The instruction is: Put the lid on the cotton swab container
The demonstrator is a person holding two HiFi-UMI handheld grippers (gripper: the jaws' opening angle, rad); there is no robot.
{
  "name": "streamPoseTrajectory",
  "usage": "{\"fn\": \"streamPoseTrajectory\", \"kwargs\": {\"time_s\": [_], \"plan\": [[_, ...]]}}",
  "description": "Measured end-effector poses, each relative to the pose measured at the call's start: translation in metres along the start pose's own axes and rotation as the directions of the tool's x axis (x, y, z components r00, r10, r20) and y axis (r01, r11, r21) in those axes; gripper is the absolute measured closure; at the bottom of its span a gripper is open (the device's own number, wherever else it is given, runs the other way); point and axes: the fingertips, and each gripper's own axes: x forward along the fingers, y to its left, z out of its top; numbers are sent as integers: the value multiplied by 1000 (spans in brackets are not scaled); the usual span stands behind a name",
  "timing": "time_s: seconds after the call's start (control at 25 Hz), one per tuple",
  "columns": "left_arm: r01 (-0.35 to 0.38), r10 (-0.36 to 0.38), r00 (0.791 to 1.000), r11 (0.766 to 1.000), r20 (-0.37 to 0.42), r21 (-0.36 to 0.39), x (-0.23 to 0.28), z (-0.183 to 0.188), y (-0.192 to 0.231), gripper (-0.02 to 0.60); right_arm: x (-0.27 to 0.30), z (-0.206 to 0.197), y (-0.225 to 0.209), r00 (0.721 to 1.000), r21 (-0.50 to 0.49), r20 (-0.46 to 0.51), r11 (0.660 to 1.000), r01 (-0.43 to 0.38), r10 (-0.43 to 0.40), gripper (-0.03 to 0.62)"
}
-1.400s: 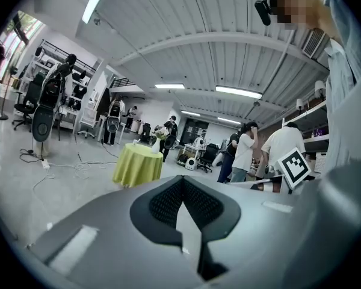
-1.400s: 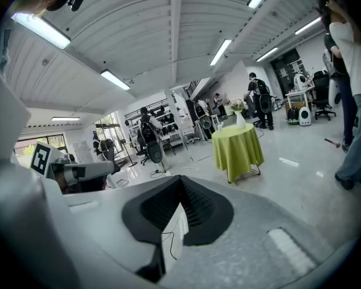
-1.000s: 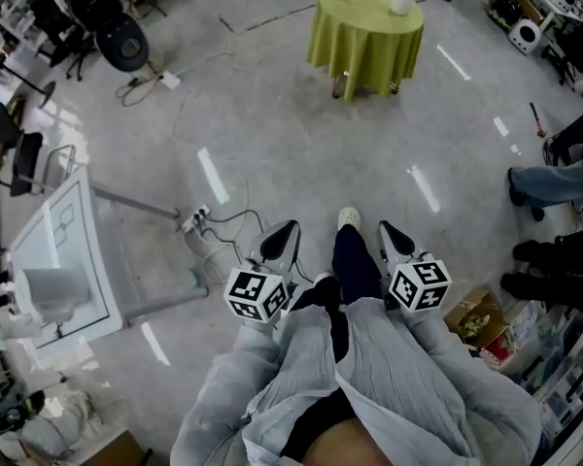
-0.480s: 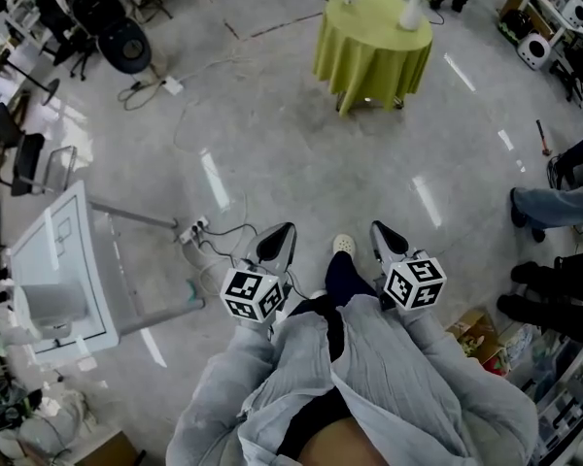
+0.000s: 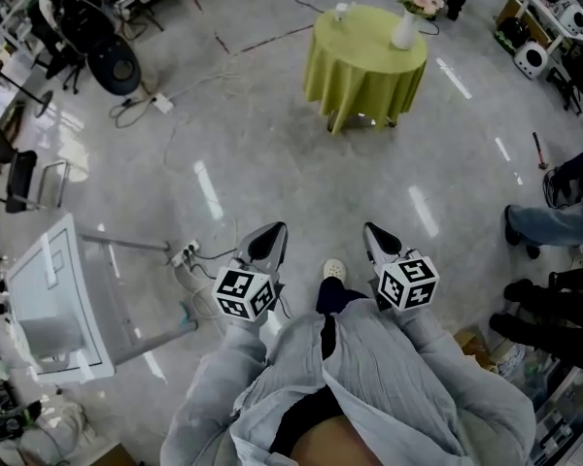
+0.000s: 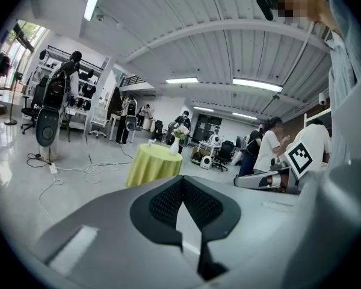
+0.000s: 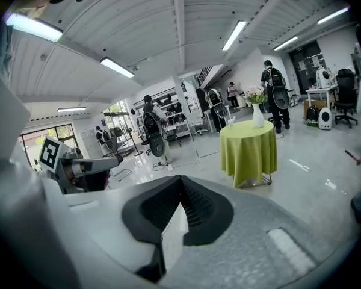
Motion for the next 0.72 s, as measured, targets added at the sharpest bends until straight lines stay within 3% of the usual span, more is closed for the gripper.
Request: {"fn": "streamPoseTrajectory", "kwargs": {"time_s": [0.44,0.72], "plan": [[13,-14,999,1000,49,11,76,42,16,568,50,67,-58,998,-40,62,999,-5,7,592],[-28,26,997,999,67,24,111,64,30,568,72,108,-83,994,-74,98,997,-29,36,592]]}}
